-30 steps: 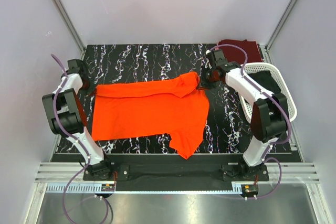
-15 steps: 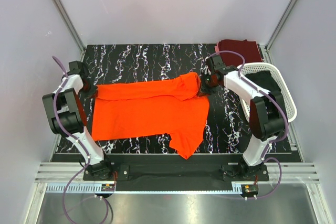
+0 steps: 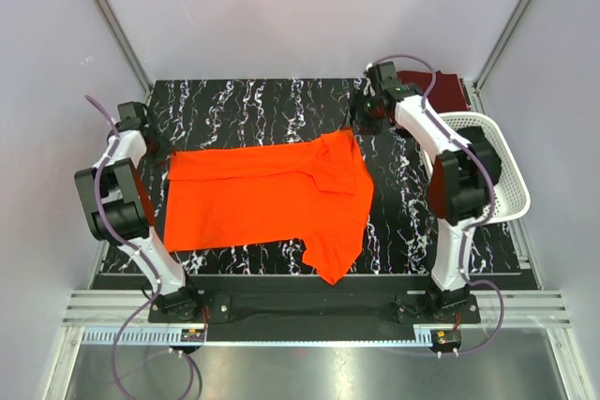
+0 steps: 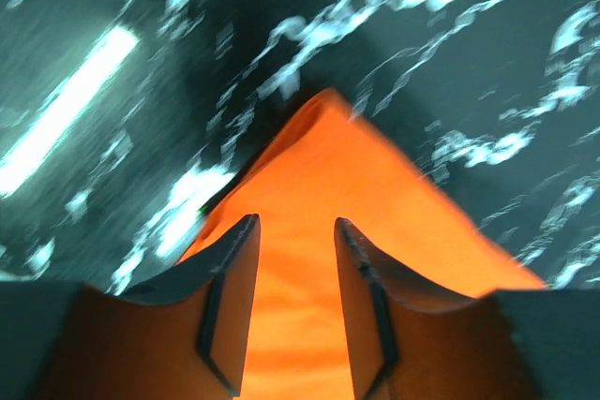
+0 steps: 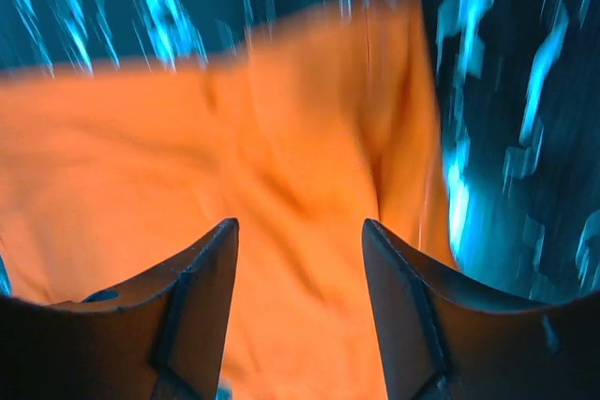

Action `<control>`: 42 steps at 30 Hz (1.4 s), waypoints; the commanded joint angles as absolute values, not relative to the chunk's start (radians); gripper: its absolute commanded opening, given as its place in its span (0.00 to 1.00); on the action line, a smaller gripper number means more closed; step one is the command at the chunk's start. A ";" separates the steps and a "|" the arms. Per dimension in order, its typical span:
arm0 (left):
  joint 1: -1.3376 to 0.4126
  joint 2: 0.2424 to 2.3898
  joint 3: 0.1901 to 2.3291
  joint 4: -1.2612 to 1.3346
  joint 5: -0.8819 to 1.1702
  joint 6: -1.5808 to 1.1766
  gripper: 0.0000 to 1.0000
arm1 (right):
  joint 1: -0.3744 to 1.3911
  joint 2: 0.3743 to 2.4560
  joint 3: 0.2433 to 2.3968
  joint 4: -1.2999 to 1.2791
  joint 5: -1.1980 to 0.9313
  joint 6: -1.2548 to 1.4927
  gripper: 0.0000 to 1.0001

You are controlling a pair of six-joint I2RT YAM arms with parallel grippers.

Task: Fold and stack the t-shirts
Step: Fold the tshirt

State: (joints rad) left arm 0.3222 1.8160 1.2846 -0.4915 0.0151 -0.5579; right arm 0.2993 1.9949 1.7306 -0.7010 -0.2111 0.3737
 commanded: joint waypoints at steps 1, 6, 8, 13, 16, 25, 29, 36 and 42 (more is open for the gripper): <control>0.327 1.902 1.361 -0.388 0.124 -0.577 0.39 | 0.259 2.144 1.914 -0.749 -0.176 0.351 0.63; 0.327 1.968 1.400 -0.408 0.130 -0.586 0.32 | 0.201 2.276 2.069 -0.758 -0.256 0.425 0.62; 0.328 1.993 1.423 -0.428 0.117 -0.587 0.31 | 0.183 2.299 2.100 -0.761 -0.288 0.454 0.57; 0.328 2.036 1.456 -0.457 0.123 -0.601 0.28 | 0.175 2.321 2.050 -0.686 -0.385 0.563 0.48; 0.328 2.051 1.453 -0.465 0.130 -0.615 0.25 | 0.173 2.336 2.026 -0.641 -0.422 0.598 0.47; 0.330 2.065 1.453 -0.502 0.120 -0.623 0.24 | 0.170 2.379 2.000 -0.588 -0.482 0.647 0.51; 0.330 2.071 1.463 -0.514 0.107 -0.635 0.24 | 0.170 2.382 1.999 -0.612 -0.459 0.627 0.53; 0.328 2.115 1.532 -0.601 0.091 -0.660 0.24 | 0.170 2.399 1.991 -0.604 -0.488 0.632 0.51; 0.327 2.167 1.614 -0.695 0.069 -0.689 0.24 | 0.169 2.392 1.997 -0.592 -0.445 0.637 0.29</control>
State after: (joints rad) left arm 0.3260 2.1189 1.5719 -0.6193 0.1005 -0.6651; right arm 0.1646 2.4050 1.9926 -0.6170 -0.4568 0.6304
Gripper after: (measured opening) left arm 0.241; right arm 0.337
